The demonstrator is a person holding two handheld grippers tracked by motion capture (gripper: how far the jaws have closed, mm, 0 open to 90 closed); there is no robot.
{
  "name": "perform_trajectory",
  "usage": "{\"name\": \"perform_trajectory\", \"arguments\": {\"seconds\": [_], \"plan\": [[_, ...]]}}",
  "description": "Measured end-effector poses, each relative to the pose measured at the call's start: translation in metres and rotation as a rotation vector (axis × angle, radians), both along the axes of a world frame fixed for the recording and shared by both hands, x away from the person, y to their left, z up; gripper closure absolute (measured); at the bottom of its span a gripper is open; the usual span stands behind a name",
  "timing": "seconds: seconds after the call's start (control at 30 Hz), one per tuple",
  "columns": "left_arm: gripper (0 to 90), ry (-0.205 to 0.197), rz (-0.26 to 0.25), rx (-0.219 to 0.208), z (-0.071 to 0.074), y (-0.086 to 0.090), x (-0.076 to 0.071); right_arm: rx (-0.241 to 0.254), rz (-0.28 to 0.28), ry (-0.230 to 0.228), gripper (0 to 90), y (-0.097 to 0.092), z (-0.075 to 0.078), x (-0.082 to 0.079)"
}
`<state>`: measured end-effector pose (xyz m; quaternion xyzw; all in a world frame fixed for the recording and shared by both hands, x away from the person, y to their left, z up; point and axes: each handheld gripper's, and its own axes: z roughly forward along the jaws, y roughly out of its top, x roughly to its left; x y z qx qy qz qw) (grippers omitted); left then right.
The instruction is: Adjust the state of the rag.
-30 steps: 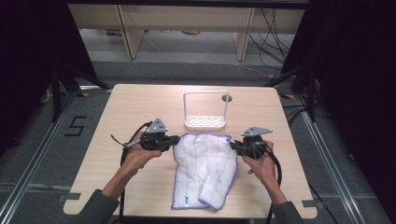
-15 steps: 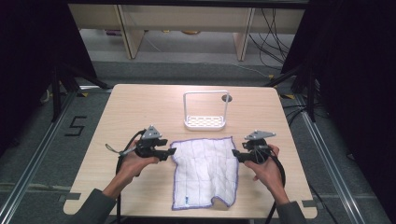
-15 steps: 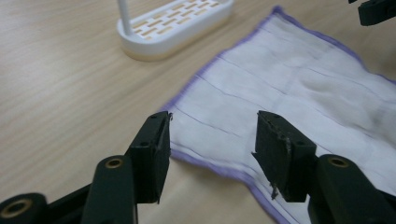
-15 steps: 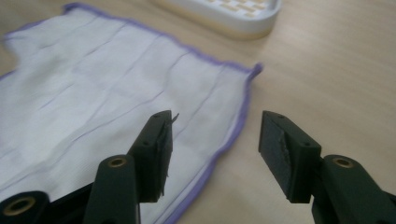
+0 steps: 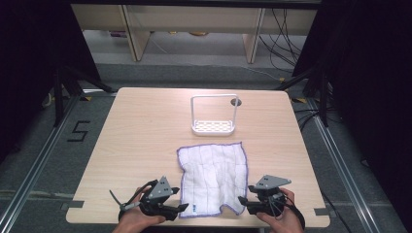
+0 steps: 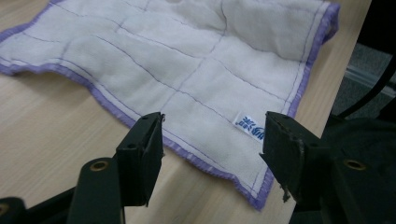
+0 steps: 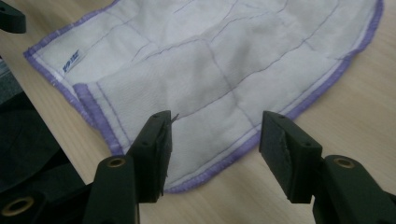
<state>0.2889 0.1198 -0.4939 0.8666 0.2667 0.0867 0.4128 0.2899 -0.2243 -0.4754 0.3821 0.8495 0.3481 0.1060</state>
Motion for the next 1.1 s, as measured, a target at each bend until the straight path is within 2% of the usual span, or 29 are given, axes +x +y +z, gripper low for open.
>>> {"name": "perform_trajectory", "arguments": {"seconds": [0.03, 0.07, 0.1, 0.17, 0.2, 0.23, 0.27, 0.3, 0.33, 0.37, 0.43, 0.47, 0.5, 0.6, 0.67, 0.73, 0.77, 0.8, 0.83, 0.87, 0.9, 0.93, 0.97, 1.03, 1.07, 1.1], "plan": [[38.3, 0.006, -0.002, -0.006, -0.004, -0.004, -0.002, 0.005, 0.008, -0.021, 45.3, 0.002, -0.004, 0.000], [39.2, 0.003, -0.005, 0.007, -0.006, -0.006, -0.003, -0.012, 0.017, 0.011, 46.1, 0.004, -0.005, -0.001], [41.4, -0.003, -0.036, 0.040, -0.009, -0.008, -0.003, -0.037, 0.038, 0.008, 47.2, 0.007, -0.009, 0.000], [42.9, -0.026, -0.060, 0.077, -0.016, -0.014, -0.004, -0.038, 0.039, -0.002, 47.5, 0.009, -0.012, 0.000], [46.2, -0.036, -0.084, 0.092, -0.018, -0.016, -0.003, -0.052, 0.051, 0.019, 48.4, 0.010, -0.014, 0.001], [52.5, -0.037, -0.087, 0.093, -0.020, -0.017, -0.003, -0.062, 0.056, 0.022, 50.1, 0.011, -0.016, 0.001], [52.5, -0.055, -0.097, 0.093, -0.021, -0.018, -0.003, -0.070, 0.063, 0.029, 52.4, 0.012, -0.019, 0.001], [56.4, -0.057, -0.112, 0.095, -0.020, -0.019, -0.004, -0.074, 0.067, 0.022, 55.4, 0.014, -0.022, 0.001], [59.3, -0.062, -0.120, 0.100, -0.019, -0.019, -0.004, -0.103, 0.084, 0.030, 57.3, 0.014, -0.023, 0.002], [66.5, -0.067, -0.132, 0.110, -0.019, -0.019, -0.005, -0.107, 0.085, 0.015, 60.5, 0.015, -0.024, 0.001], [69.1, -0.062, -0.135, 0.109, -0.019, -0.018, -0.004, -0.110, 0.089, 0.004, 68.2, 0.014, -0.024, 0.002], [72.2, -0.059, -0.132, 0.113, -0.019, -0.018, -0.005, -0.115, 0.085, 0.010, 76.2, 0.012, -0.024, 0.001], [74.7, -0.065, -0.150, 0.117, -0.018, -0.017, -0.003, -0.132, 0.097, 0.014, 78.6, 0.010, -0.022, 0.001], [82.2, -0.053, -0.153, 0.111, -0.018, -0.012, -0.003, -0.160, 0.094, 0.022, 83.7, 0.006, -0.019, 0.000], [83.2, -0.050, -0.163, 0.126, -0.016, -0.006, -0.003, -0.164, 0.093, -0.001, 84.6, 0.000, -0.014, 0.000], [83.8, -0.042, -0.157, 0.128, -0.015, -0.001, -0.003, -0.170, 0.093, 0.001, 84.8, -0.006, -0.010, -0.001], [83.8, -0.045, -0.147, 0.124, -0.015, 0.001, -0.003, -0.160, 0.092, -0.020, 84.8, -0.008, -0.011, 0.000], [83.9, -0.036, -0.148, 0.119, -0.016, 0.002, -0.002, -0.180, 0.086, -0.001, 84.8, -0.010, -0.009, -0.001], [83.9, -0.036, -0.147, 0.128, -0.016, 0.002, -0.002, -0.162, 0.090, 0.000, 84.8, -0.009, -0.011, -0.002], [83.9, -0.041, -0.147, 0.133, -0.016, 0.002, -0.003, -0.168, 0.103, 0.013, 84.8, -0.009, -0.011, -0.002], [83.9, -0.040, -0.147, 0.136, -0.016, 0.002, -0.003, -0.166, 0.084, 0.024, 84.6, -0.007, -0.012, -0.005], [83.7, -0.034, -0.145, 0.132, -0.015, 0.002, -0.003, -0.176, 0.102, 0.013, 83.9, -0.007, -0.014, -0.005], [82.2, -0.025, -0.141, 0.123, -0.016, 0.003, -0.002, -0.177, 0.099, 0.035, 80.6, -0.007, -0.013, -0.006], [73.1, 0.002, -0.122, 0.106, -0.016, 0.005, 0.000, -0.166, 0.078, 0.022, 72.8, -0.007, -0.015, -0.006], [70.6, 0.008, -0.108, 0.091, -0.016, 0.005, 0.001, -0.163, 0.076, 0.032, 68.8, -0.008, -0.013, -0.005], [65.7, 0.010, -0.081, 0.081, -0.014, 0.006, 0.002, -0.143, 0.052, 0.009, 62.9, -0.009, -0.013, -0.004]]}}
